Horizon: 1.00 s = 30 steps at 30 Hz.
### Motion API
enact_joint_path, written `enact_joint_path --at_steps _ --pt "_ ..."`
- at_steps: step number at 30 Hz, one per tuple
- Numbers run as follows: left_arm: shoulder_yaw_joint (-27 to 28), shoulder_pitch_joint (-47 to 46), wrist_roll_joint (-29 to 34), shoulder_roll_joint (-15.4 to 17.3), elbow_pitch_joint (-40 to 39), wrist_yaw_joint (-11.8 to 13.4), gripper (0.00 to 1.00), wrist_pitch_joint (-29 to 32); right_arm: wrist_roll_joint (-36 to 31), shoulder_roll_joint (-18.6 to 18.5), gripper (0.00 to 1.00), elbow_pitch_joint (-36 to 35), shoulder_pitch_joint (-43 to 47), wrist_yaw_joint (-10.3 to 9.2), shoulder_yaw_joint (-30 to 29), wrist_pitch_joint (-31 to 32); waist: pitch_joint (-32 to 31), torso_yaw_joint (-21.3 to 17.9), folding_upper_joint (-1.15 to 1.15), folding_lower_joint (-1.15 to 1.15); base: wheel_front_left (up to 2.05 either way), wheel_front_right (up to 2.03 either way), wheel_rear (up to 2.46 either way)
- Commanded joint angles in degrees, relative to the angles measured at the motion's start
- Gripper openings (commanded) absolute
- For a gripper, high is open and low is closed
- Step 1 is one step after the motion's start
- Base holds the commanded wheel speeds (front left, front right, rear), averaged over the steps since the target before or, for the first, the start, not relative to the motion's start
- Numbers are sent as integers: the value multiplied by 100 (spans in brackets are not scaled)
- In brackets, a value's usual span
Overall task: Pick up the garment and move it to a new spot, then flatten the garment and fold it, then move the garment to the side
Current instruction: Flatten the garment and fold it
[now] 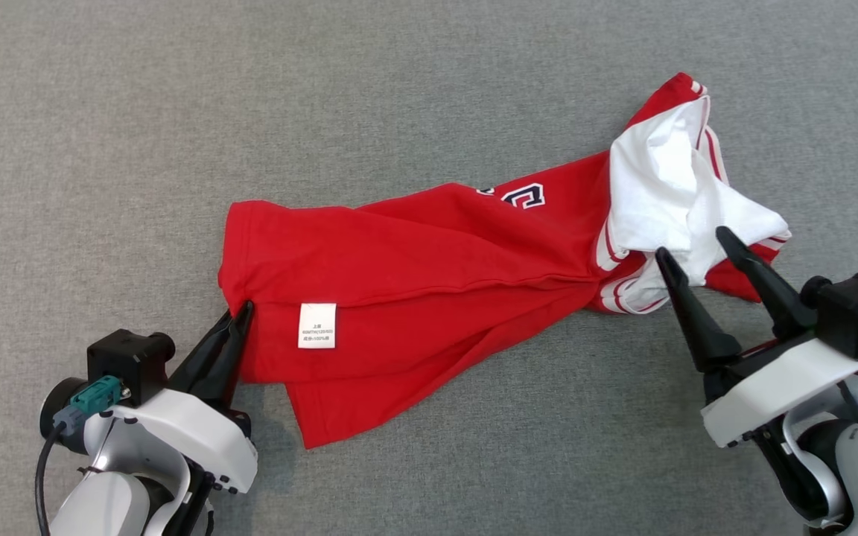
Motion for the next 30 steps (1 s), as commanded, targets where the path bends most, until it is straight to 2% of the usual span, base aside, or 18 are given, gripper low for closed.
enact_joint_path --at_steps 1,5,6,7,8,9,14,19,30 --pt "-4 -87 42 3 5 41 0 -31 61 -67 100 53 -86 0 82 10 43 55 0 0 0 0 0" --pt "-31 -106 38 -32 42 32 0 -92 192 -147 100 217 -191 -1 286 73 79 105 0 0 0 0 0" --pt "-34 -110 33 -35 53 32 0 -103 207 -159 80 249 -226 0 324 60 84 110 0 0 0 0 0" --pt "-39 -114 29 -43 63 32 0 -122 232 -165 46 276 -261 -1 346 25 83 115 0 0 0 0 0" --pt "-41 -115 26 -46 71 33 0 -132 257 -172 28 292 -283 0 371 -1 81 116 0 0 0 0 0" --pt "-45 -117 26 -50 77 35 0 -141 281 -184 0 291 -314 0 393 -39 82 117 0 0 0 0 0" --pt "-67 -152 26 -63 97 27 0 -193 309 -235 0 317 -414 0 393 -196 78 122 0 0 0 0 0" --pt "6 -213 68 -61 20 65 0 -388 177 -297 0 34 -485 -1 230 -487 15 106 0 0 0 0 0" --pt "177 -261 228 114 -689 271 0 -533 -52 -481 0 -829 -489 -1 -304 -391 -291 18 0 0 0 0 0"
